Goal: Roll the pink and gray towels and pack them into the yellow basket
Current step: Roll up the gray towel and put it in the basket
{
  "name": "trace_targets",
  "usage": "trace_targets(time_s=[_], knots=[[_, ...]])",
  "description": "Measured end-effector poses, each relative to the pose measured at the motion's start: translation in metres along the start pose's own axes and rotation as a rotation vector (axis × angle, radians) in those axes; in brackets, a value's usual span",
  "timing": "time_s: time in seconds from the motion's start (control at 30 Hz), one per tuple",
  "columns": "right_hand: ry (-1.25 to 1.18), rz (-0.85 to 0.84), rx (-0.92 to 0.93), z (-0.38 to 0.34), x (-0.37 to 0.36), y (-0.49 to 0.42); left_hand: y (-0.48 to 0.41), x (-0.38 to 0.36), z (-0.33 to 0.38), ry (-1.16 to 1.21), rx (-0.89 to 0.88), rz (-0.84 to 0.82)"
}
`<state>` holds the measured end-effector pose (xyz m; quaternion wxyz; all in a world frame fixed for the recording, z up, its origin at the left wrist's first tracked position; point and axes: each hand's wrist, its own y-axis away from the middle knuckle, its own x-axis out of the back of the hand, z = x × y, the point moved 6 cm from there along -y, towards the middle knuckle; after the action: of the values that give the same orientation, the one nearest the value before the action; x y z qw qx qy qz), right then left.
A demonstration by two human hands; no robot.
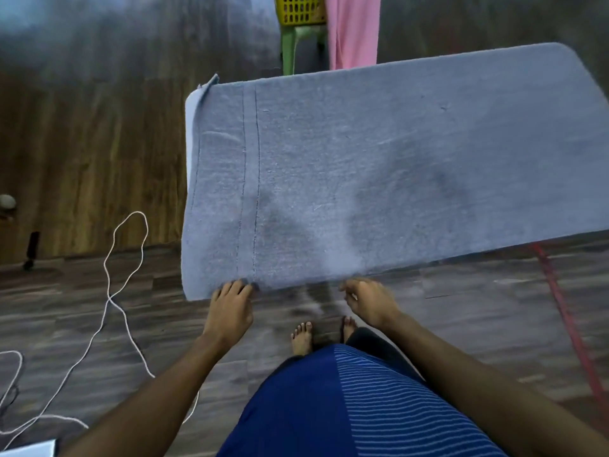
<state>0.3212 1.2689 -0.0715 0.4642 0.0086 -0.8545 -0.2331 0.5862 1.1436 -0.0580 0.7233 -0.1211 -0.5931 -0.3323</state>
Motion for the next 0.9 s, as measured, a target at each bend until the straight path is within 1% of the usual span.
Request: trace_targets(time_s=[0.1,0.2,0.33,0.4,0.47,0.53,0.63,0.7,0.77,0.83,0.9], knots=[[-0.124,0.048,-0.091,0.029,0.015,0.005,-0.004,-0.005,0.028,0.003,-0.024,0.000],[-0.193,0.165,-0.142,0.067,0.041,0.016,-0.015,-0.011,0.076,0.024,-0.107,0.006],[-0.122,0.357,-0.170,0.133,0.084,0.035,-0.044,-0.025,0.158,0.071,-0.194,0.021],[-0.050,0.405,-0.150,0.169,0.106,0.040,-0.062,-0.028,0.205,0.076,-0.229,0.060],[0.031,0.407,-0.157,0.204,0.129,0.042,-0.081,-0.029,0.250,0.078,-0.238,0.100],[0.105,0.364,-0.166,0.238,0.152,0.042,-0.101,-0.034,0.289,0.061,-0.223,0.100],[0.221,0.214,-0.152,0.284,0.176,0.037,-0.123,-0.050,0.329,0.006,-0.153,0.005],[0.252,0.146,-0.098,0.307,0.189,0.032,-0.132,-0.058,0.342,-0.025,-0.069,-0.025],[0.230,0.123,-0.031,0.321,0.201,0.024,-0.139,-0.062,0.346,-0.055,0.001,-0.018],[0.229,0.128,0.013,0.326,0.207,0.020,-0.143,-0.065,0.348,-0.069,0.018,-0.016],[0.223,0.164,0.031,0.329,0.210,0.020,-0.143,-0.065,0.350,-0.083,-0.003,-0.014]])
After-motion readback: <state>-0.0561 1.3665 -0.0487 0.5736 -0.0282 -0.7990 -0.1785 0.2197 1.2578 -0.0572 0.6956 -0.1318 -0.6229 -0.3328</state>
